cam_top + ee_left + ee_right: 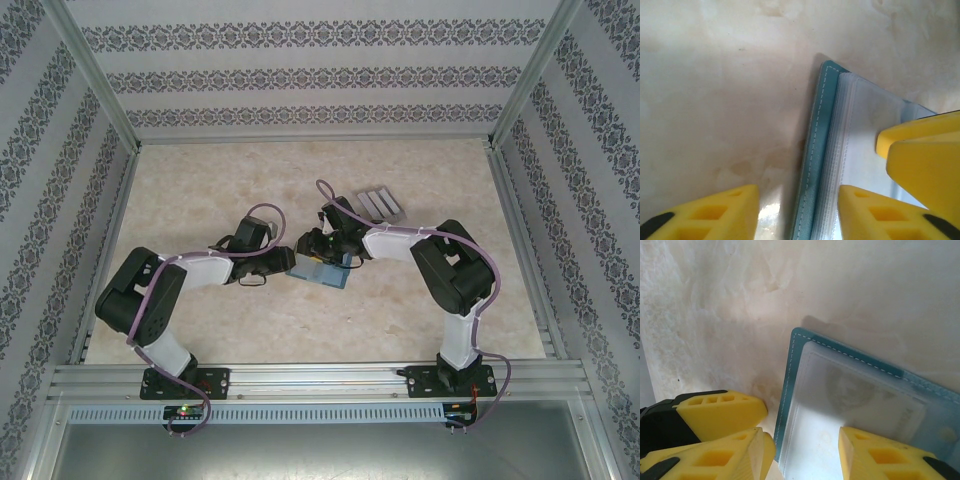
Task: Put the credit cards into the card holder
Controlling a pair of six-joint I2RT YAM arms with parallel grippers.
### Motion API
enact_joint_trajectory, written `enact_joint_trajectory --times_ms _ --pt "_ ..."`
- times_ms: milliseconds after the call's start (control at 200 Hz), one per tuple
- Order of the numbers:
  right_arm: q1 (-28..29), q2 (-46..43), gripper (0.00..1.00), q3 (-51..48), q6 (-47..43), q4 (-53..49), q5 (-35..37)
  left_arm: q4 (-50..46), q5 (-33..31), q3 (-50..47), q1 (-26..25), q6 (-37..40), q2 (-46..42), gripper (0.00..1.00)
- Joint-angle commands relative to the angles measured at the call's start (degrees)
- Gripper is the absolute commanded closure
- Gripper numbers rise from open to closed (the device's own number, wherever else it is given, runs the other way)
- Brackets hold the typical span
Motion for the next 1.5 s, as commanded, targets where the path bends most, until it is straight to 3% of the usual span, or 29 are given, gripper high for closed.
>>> enact_joint_trajectory --times_ms 0,165,295,505,789,1014,1294,1499 --pt "-0.7 1.1 0.56 1.2 0.1 -0.4 -0.8 -1.8 3.0 0.4 -1.1 1.3 0.8 0.62" --pt "-1.0 2.6 0.56 2.2 0.2 -1.1 -1.5 -5.4 2.6 2.0 -2.7 4.9 -6.3 0.79" --pt "-1.0 3.6 0.57 3.3 0.1 -1.4 -2.5 -2.9 5.4 2.8 -3.8 5.6 -6.6 1.00" --pt "-1.3 4.2 0.57 4.6 -0.2 -2.8 -3.0 0.9 8.6 3.8 -3.9 4.3 -0.8 1.00" --pt "-1.3 2.8 0.56 3.6 -0.1 -3.0 -2.9 1.1 3.6 3.9 -2.6 1.8 8.0 1.00" --pt "-2.2 -3.6 0.52 3.2 -3.3 -4.0 -1.8 0.5 1.3 2.9 -1.8 0.3 7.4 1.00" --pt "-8.9 -14.8 0.50 7.9 -19.6 -20.2 12.8 -0.8 0.5 1.1 -1.5 -0.3 3.5 1.00" --pt "-10.3 -14.2 0.47 14.1 -35.2 -31.8 24.9 -1.0 0.7 0.2 -1.5 -1.8 2.9 1.00"
